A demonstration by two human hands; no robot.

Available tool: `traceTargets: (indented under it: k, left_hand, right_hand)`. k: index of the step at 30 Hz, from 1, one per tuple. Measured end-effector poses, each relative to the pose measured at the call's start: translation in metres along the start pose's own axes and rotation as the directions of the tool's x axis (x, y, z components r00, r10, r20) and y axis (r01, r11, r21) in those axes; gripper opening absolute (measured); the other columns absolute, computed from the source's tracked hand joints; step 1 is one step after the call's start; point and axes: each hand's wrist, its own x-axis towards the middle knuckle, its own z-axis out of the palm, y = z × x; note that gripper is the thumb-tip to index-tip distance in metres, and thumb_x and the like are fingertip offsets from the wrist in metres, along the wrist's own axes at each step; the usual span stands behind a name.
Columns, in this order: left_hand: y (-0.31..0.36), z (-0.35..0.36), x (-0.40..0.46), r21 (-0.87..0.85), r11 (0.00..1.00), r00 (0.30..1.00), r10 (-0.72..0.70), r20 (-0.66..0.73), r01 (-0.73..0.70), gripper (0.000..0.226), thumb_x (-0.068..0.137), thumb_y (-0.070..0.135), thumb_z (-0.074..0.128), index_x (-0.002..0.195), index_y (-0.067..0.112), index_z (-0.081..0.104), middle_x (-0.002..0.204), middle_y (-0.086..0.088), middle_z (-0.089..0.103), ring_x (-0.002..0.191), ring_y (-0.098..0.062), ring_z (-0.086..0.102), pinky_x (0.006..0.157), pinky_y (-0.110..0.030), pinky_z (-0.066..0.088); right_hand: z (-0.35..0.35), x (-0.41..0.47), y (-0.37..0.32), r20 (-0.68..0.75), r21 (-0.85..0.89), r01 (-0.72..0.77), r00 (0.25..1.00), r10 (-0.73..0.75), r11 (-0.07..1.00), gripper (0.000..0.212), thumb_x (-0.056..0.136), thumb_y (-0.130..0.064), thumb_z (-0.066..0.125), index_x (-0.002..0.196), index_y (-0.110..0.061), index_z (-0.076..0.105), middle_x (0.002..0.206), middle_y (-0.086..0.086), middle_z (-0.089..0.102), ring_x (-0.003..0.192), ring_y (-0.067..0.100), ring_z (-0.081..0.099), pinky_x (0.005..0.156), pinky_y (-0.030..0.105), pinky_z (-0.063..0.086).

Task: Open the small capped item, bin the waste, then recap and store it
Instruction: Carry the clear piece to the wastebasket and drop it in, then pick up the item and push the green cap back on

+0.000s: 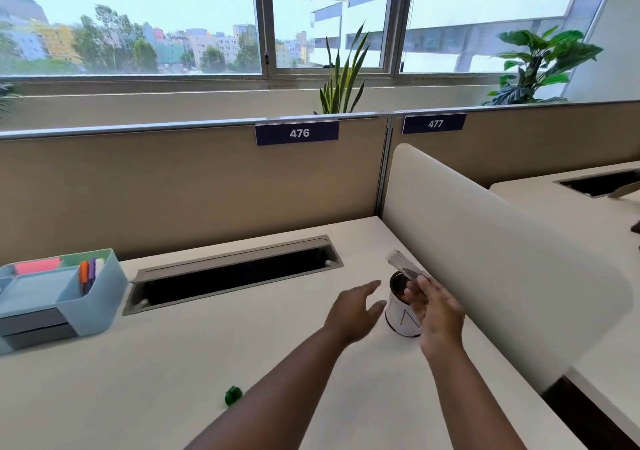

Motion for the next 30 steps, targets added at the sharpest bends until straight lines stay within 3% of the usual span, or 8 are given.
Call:
traceTargets:
  k: [3,6,11,16,19,22,26,30]
  left_hand:
    - [0.002,-0.022,-0.010,-0.399,0.911,0.989,-0.137,-0.056,0.104,0.046,0.090,0.025,0.056,0.133,0.009,0.046,0.137,-0.011,0.054,0.125,-0.020,0.051,0.108,-0.034,0.040]
    - [-0.004,-0.044,-0.024,-0.624,0.771,0.978,-0.201,-0.057,0.122,0.040,0.090,0.028,0.056,0.126,0.012,0.053,0.121,-0.008,0.063,0.112,-0.018,0.058,0.087,-0.031,0.047]
    - [-0.021,-0.082,-0.053,-0.751,0.660,0.962,-0.200,-0.184,-0.007,0.007,0.089,0.017,0.058,0.087,0.021,0.063,0.088,-0.004,0.066,0.089,-0.019,0.059,0.080,-0.031,0.045]
    - [-0.047,-0.127,-0.083,-0.721,0.691,0.925,-0.238,-0.296,-0.053,0.011,0.086,0.007,0.060,0.088,0.018,0.065,0.081,0.001,0.065,0.084,-0.019,0.052,0.066,-0.024,0.037]
    - [-0.061,-0.149,-0.099,-0.686,0.727,0.909,-0.263,-0.324,-0.034,0.024,0.085,0.004,0.060,0.109,0.000,0.061,0.083,0.004,0.065,0.075,-0.007,0.058,0.064,-0.015,0.043]
    - [-0.075,-0.166,-0.113,-0.660,0.751,0.893,-0.284,-0.348,-0.019,0.028,0.083,0.003,0.063,0.111,-0.001,0.061,0.084,0.004,0.065,0.069,0.004,0.062,0.057,-0.001,0.046]
    - [-0.092,-0.183,-0.130,-0.647,0.763,0.870,-0.319,-0.377,0.000,0.028,0.081,0.005,0.066,0.108,0.001,0.062,0.081,0.003,0.064,0.064,0.005,0.061,0.054,0.000,0.044]
    - [-0.105,-0.195,-0.143,-0.632,0.775,0.863,-0.322,-0.389,0.004,0.026,0.080,0.006,0.067,0.106,0.004,0.063,0.079,0.003,0.064,0.056,0.013,0.060,0.052,0.000,0.043]
  right_hand:
    - [0.021,-0.025,0.005,0.168,0.127,-0.183,0.973,0.161,0.975,0.008,0.084,-0.004,0.058,0.077,-0.004,0.062,0.051,0.001,0.068,0.049,0.008,0.066,0.048,0.015,0.055]
    - [0.039,-0.048,0.016,0.307,0.089,-0.295,0.917,0.256,0.951,0.012,0.086,-0.007,0.056,0.077,-0.003,0.063,0.054,0.005,0.070,0.052,0.010,0.068,0.049,0.017,0.056]
    - [0.064,-0.078,0.039,0.473,-0.079,-0.326,0.819,0.323,0.942,0.019,0.089,-0.018,0.054,0.086,-0.005,0.069,0.068,0.007,0.074,0.064,0.014,0.071,0.055,0.020,0.058]
    - [0.077,-0.100,0.078,0.434,-0.421,-0.093,0.853,0.291,0.902,0.016,0.089,-0.015,0.054,0.096,-0.005,0.065,0.080,0.010,0.067,0.075,0.021,0.065,0.062,0.027,0.060]
    - [0.074,-0.110,0.112,0.551,-0.741,0.365,0.810,0.200,0.563,0.019,0.081,-0.011,0.063,0.100,-0.007,0.067,0.087,0.008,0.069,0.078,0.021,0.064,0.080,0.035,0.054]
    - [0.071,-0.123,0.146,0.683,-0.725,0.655,0.642,0.347,0.214,0.036,0.079,-0.024,0.067,0.114,-0.020,0.059,0.111,0.006,0.061,0.102,0.021,0.060,0.089,0.027,0.044]
    - [0.071,-0.139,0.180,0.692,-0.590,0.807,0.512,0.509,-0.009,0.051,0.080,-0.028,0.062,0.128,-0.031,0.045,0.122,0.003,0.045,0.119,0.020,0.045,0.095,0.025,0.037]
    - [0.074,-0.153,0.198,0.715,-0.537,0.834,0.531,0.454,-0.129,0.038,0.089,-0.012,0.042,0.124,-0.025,0.050,0.122,0.006,0.047,0.118,0.022,0.043,0.091,0.030,0.041]
